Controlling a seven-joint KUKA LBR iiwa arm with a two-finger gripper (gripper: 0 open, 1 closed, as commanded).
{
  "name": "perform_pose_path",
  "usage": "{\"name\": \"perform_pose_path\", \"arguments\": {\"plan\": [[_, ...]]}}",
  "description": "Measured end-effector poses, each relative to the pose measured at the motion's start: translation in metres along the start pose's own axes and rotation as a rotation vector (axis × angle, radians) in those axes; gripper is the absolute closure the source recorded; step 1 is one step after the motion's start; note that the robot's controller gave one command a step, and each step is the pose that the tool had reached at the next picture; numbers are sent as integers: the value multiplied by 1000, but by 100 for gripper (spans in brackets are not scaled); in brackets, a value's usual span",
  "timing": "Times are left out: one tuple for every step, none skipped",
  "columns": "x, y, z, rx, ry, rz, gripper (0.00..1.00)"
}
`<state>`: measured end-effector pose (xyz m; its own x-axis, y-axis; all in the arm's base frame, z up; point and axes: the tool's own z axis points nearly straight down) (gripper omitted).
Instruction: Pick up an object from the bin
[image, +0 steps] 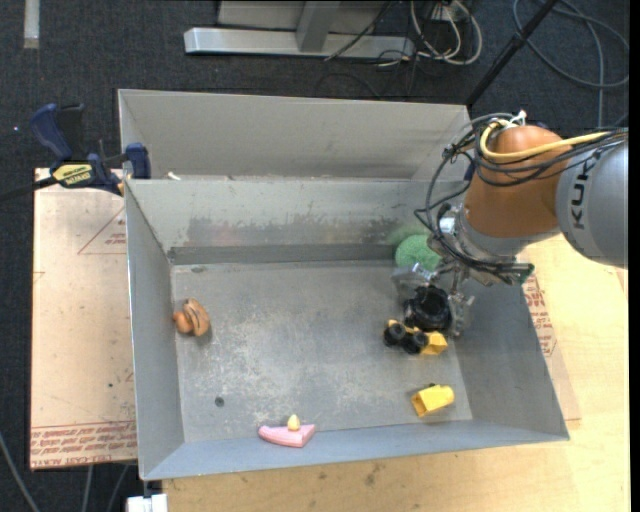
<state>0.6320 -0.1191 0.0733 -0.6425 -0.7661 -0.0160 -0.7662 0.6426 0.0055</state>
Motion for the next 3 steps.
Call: {"name": "perform_pose_path", "arguments": {"plan": [[0, 1, -3, 0, 2, 0, 100], [2, 1, -22, -1, 10, -1, 100], [3, -2, -42, 8, 10, 1, 100]]}}
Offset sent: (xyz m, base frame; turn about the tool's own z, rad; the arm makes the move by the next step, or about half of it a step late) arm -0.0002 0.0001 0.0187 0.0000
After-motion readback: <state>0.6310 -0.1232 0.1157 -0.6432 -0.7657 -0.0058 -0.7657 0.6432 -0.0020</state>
